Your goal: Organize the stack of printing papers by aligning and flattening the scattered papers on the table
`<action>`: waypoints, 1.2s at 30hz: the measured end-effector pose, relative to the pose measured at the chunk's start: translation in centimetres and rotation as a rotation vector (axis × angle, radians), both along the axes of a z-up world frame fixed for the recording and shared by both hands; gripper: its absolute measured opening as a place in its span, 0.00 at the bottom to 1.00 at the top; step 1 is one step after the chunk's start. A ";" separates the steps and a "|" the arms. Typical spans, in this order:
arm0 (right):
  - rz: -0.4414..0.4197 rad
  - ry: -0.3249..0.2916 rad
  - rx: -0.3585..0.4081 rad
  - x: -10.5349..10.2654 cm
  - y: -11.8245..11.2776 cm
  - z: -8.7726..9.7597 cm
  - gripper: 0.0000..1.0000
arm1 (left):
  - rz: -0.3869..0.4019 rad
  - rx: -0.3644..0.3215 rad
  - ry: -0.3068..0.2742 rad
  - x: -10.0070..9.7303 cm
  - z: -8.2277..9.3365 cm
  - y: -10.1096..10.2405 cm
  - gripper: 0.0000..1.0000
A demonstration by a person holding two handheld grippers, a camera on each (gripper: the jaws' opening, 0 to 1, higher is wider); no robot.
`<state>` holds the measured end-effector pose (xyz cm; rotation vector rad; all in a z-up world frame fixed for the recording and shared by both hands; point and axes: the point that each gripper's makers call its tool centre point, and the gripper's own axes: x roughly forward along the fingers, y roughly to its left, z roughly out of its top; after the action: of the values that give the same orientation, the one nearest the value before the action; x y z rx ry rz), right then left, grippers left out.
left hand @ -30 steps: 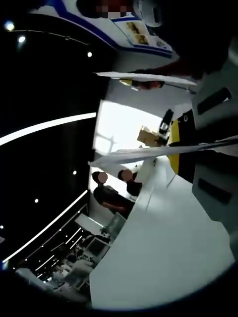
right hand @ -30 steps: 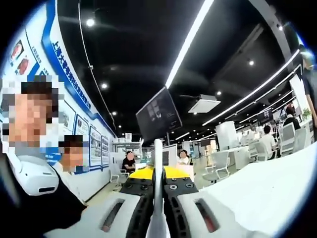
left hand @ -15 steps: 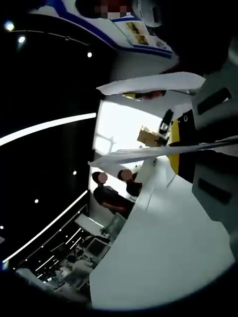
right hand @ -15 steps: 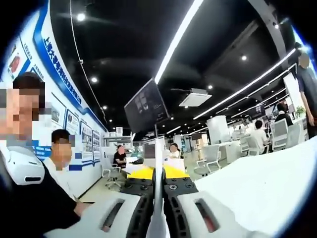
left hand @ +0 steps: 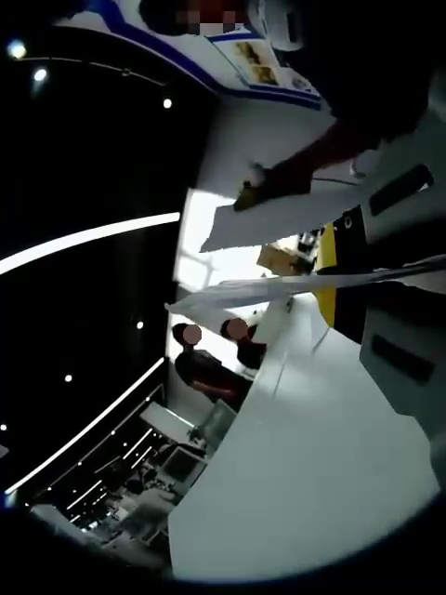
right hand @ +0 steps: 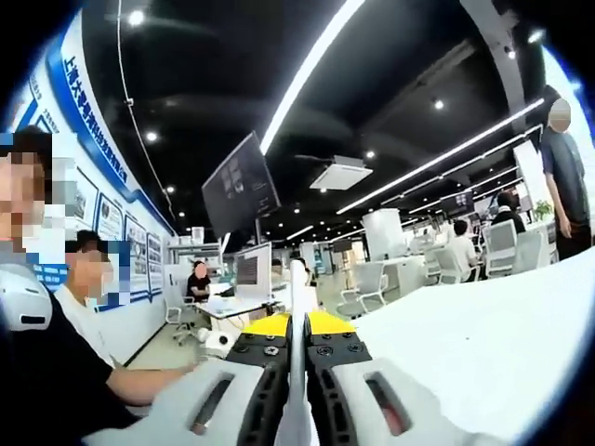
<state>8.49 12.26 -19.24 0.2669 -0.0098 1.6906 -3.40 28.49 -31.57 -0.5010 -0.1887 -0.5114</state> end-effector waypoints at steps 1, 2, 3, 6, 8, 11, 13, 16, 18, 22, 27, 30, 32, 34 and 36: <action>-0.005 0.002 -0.003 0.2 0.0 -0.2 0.01 | 0.000 0.000 0.000 0.0 0.0 0.0 0.06; -0.012 0.004 -0.007 0.6 0.0 -0.4 0.01 | 0.000 0.000 0.000 0.0 0.0 0.0 0.06; -0.021 0.006 -0.013 1.2 0.1 -0.8 0.01 | 0.000 0.000 0.000 0.0 0.0 0.0 0.06; -0.037 0.010 -0.029 1.9 0.3 -1.6 0.01 | 0.000 0.000 0.000 0.0 0.0 0.0 0.06; -0.045 0.013 -0.036 2.1 0.5 -2.0 0.01 | 0.000 0.000 0.001 0.1 0.0 0.0 0.06; -0.049 0.013 -0.042 2.0 0.6 -2.5 0.01 | 0.000 0.000 0.000 0.1 0.0 0.0 0.06; -0.046 0.011 -0.045 1.9 0.8 -2.8 0.01 | 0.000 -0.001 0.001 0.1 0.0 0.0 0.06; -0.044 0.014 -0.051 2.2 1.1 -3.2 0.01 | 0.000 -0.001 0.001 0.1 0.0 0.1 0.06; -0.041 0.011 -0.055 1.7 1.2 -3.5 0.01 | 0.000 -0.003 0.001 0.1 0.0 0.1 0.06; -0.031 0.015 -0.054 1.6 1.6 -3.9 0.01 | -0.001 -0.005 0.001 0.0 0.0 0.0 0.06; -0.022 0.019 -0.054 1.8 2.3 -4.2 0.00 | -0.005 -0.013 -0.001 0.0 0.1 0.0 0.06; -0.016 0.019 -0.052 1.7 2.6 -4.3 0.00 | -0.003 -0.017 0.001 0.0 0.1 0.1 0.06; -0.014 0.022 -0.052 1.7 2.9 -4.4 0.00 | -0.002 -0.022 0.003 0.1 0.1 0.1 0.06; -0.011 0.022 -0.051 1.6 3.1 -4.5 0.00 | -0.001 -0.028 0.005 0.1 0.1 0.2 0.06; -0.008 0.019 -0.054 1.5 3.4 -4.6 0.00 | 0.000 -0.032 0.006 0.1 0.1 0.2 0.06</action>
<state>10.03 15.68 -23.81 0.2425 0.0489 1.6772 -3.33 28.70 -31.46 -0.5338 -0.1918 -0.5080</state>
